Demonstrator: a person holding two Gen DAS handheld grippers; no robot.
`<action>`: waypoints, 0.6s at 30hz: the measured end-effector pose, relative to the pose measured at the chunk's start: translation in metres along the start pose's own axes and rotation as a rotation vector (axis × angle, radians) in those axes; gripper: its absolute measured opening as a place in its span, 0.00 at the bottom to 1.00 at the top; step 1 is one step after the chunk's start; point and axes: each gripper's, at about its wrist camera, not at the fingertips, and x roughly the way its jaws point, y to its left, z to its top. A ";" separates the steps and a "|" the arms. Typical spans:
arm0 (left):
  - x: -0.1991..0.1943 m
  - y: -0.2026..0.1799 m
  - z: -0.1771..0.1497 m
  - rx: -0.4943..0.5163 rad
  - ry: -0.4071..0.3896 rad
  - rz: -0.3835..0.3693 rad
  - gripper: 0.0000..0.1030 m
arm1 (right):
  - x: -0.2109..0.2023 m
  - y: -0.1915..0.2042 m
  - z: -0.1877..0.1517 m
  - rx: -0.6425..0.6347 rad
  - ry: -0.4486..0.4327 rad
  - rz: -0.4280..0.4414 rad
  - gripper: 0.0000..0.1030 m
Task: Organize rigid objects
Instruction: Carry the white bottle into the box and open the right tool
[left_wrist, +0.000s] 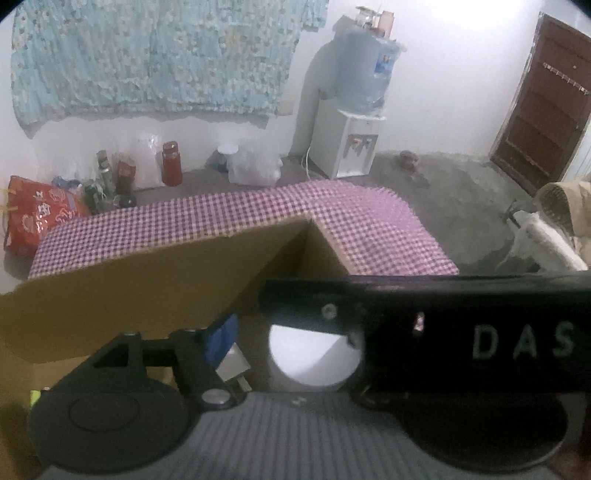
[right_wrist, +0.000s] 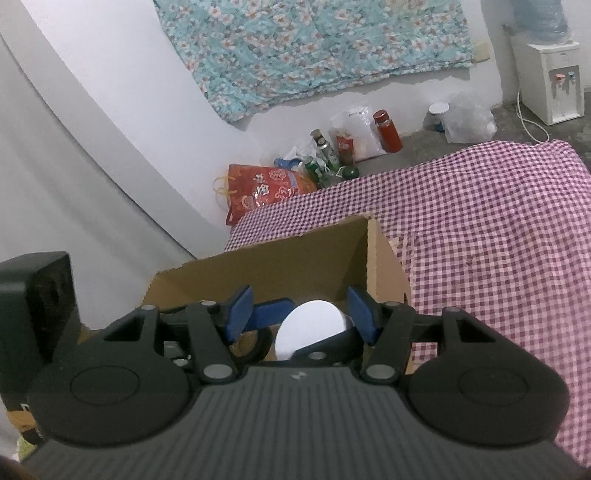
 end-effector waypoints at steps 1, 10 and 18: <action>-0.005 0.000 0.001 0.001 -0.008 0.001 0.77 | -0.003 0.001 0.000 0.003 -0.006 -0.002 0.55; -0.062 -0.002 -0.003 0.001 -0.100 -0.021 0.87 | -0.055 0.019 -0.003 0.017 -0.100 0.007 0.58; -0.134 0.012 -0.031 -0.023 -0.180 -0.029 1.00 | -0.124 0.044 -0.025 -0.007 -0.191 0.033 0.75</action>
